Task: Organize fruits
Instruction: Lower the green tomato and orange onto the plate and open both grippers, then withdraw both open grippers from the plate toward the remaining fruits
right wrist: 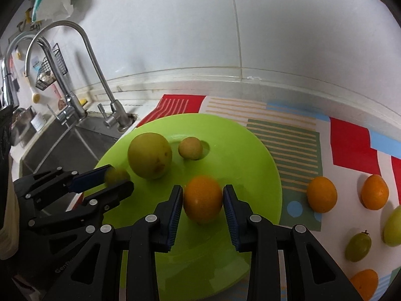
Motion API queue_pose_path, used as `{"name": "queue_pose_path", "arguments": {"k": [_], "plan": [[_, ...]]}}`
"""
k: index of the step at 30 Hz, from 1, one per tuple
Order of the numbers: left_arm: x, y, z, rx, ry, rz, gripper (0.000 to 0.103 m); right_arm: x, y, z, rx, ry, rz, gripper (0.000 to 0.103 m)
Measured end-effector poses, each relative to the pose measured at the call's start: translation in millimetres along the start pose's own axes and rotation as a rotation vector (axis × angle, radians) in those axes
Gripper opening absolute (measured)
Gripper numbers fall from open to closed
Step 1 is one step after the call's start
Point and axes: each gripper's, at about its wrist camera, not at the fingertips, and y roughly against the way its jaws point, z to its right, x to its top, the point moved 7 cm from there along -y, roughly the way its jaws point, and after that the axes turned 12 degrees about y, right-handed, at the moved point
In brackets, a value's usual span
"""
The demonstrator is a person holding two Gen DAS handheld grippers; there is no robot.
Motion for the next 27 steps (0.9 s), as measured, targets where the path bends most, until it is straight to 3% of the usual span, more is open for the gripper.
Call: {"name": "queue_pose_path", "arguments": {"k": [1, 8, 19, 27], "plan": [[1.1, 2.4, -1.3, 0.005, 0.003, 0.007, 0.04, 0.1, 1.8, 0.8, -0.005, -0.005, 0.002, 0.046], [5.8, 26.8, -9.2, 0.008, 0.037, 0.045, 0.05, -1.7, 29.9, 2.8, -0.063, -0.028, 0.033, 0.046], [4.8, 82.7, 7.1, -0.05, 0.023, 0.128, 0.072, -9.4, 100.6, 0.1, -0.195, -0.077, 0.122, 0.069], [3.0, 120.5, 26.8, -0.076, 0.009, 0.192, 0.09, -27.4, 151.7, 5.8, -0.301, -0.127, 0.155, 0.077]]}}
